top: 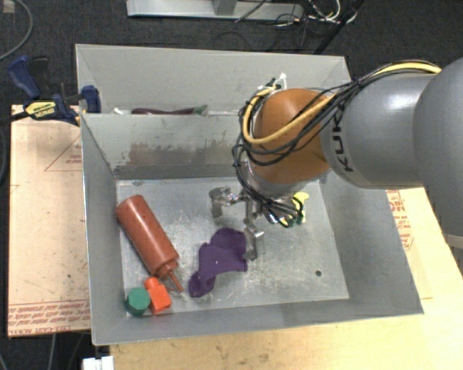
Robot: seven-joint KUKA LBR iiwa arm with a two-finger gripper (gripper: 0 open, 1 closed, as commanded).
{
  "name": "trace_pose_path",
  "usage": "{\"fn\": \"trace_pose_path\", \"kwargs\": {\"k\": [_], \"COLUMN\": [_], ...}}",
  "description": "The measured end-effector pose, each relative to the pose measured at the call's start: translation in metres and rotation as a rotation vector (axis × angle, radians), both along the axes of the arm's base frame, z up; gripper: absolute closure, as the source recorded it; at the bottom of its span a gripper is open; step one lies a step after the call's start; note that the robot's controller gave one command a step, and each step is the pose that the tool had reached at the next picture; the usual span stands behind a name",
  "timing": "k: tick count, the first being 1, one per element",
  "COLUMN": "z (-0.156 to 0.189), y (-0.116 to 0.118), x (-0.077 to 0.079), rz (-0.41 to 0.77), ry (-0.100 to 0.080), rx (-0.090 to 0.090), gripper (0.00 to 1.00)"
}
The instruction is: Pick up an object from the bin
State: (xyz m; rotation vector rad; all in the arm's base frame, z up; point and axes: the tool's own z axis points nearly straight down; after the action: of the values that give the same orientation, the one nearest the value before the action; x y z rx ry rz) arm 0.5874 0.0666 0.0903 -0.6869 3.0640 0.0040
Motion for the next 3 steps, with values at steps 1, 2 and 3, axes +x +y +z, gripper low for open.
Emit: {"fn": "trace_pose_path", "kwargs": {"k": [1,2,3], "z": [-0.021,-0.02,0.026], "y": [0.004,0.004,-0.004], "x": [-0.033,-0.033,-0.038], "rz": [0.331,0.331,0.317], "ry": [-0.004,-0.004,0.002], "rx": [0.0,0.0,0.002], "gripper": [1.0,1.0,1.0]}}
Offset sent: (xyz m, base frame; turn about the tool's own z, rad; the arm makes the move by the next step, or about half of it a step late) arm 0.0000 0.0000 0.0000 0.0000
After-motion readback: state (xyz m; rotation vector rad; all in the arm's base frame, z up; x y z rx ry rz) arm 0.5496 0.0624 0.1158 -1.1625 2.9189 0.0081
